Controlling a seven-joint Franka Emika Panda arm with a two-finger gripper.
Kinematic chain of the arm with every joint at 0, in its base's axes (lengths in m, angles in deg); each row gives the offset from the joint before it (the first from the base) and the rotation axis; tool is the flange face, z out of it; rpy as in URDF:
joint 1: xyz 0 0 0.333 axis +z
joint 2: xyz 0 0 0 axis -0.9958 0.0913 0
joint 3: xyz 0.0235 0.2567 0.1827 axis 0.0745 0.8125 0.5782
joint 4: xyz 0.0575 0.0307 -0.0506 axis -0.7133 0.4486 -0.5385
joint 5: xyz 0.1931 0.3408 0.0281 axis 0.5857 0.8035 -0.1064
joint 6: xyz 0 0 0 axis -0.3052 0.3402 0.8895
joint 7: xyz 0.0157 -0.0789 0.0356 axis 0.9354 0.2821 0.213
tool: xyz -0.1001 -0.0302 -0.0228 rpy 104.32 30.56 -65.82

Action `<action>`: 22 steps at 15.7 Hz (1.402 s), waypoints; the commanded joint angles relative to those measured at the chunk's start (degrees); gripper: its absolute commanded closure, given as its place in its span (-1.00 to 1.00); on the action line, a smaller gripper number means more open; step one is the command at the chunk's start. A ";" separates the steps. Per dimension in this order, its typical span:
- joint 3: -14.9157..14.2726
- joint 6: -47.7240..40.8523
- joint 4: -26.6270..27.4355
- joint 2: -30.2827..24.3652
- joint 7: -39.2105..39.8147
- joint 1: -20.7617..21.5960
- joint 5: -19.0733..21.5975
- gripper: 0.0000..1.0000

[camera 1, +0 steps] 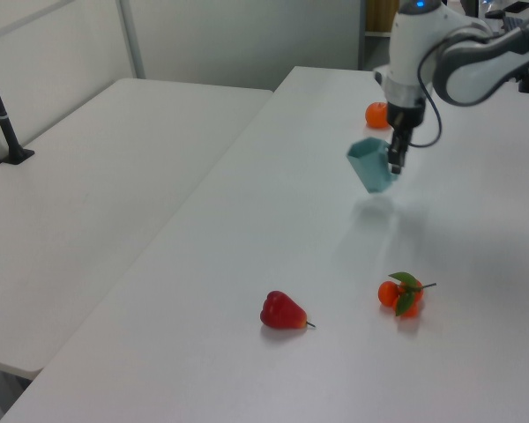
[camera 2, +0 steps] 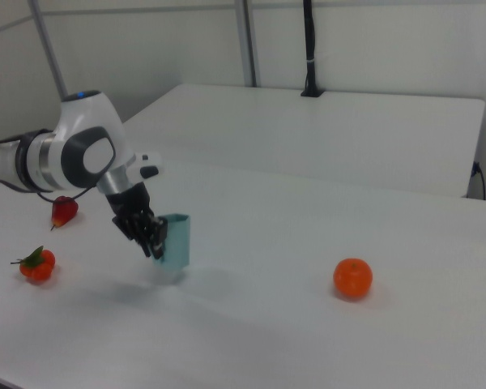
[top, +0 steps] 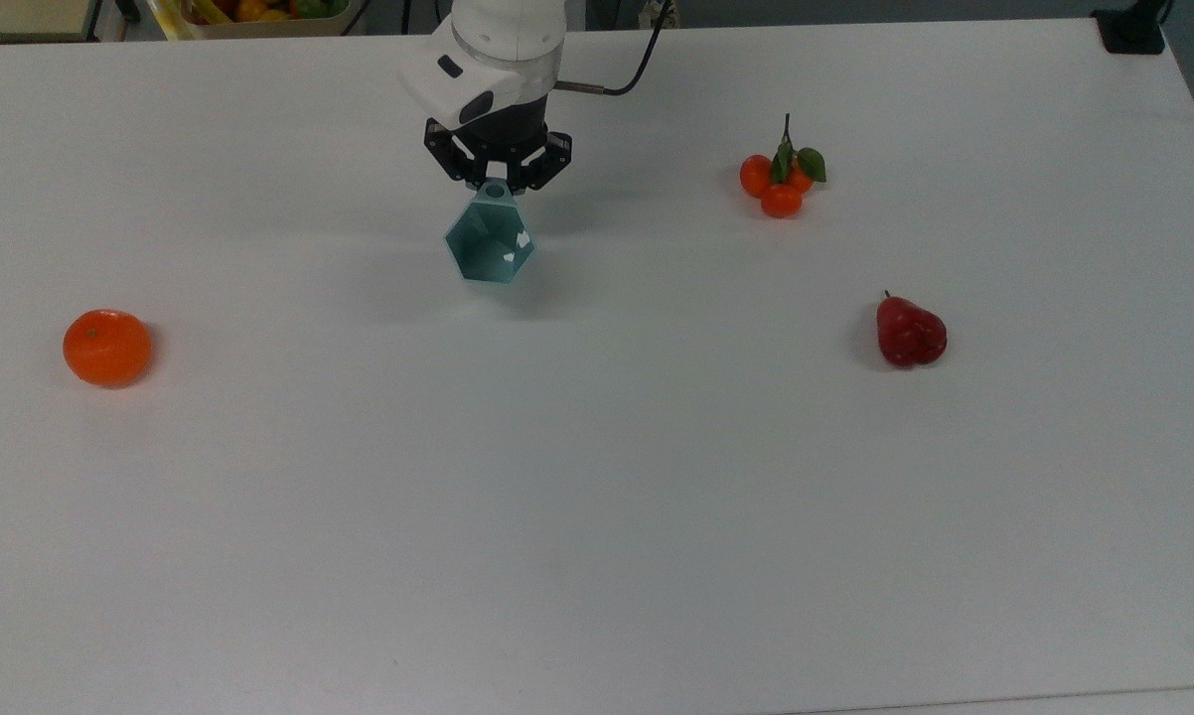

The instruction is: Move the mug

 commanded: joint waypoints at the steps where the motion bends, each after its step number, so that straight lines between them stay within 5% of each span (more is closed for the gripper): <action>1: -0.25 1.45 4.09 -2.17 -3.53 0.30 -1.24 0.82; 8: -0.25 4.89 4.00 -0.14 -6.00 0.30 -1.24 0.71; 11: -0.25 1.29 3.74 -0.32 -5.82 0.30 -1.24 0.05; 13: -0.25 -2.84 2.86 -0.32 -5.82 0.65 -1.32 -0.75; 14: -0.25 -4.68 2.42 -0.49 -5.73 0.91 -1.32 -0.86; 18: -0.08 -11.81 -3.89 -0.40 -4.42 1.09 -1.41 -1.00; 22: 0.10 -17.78 -18.90 1.61 0.67 0.74 -0.27 -1.00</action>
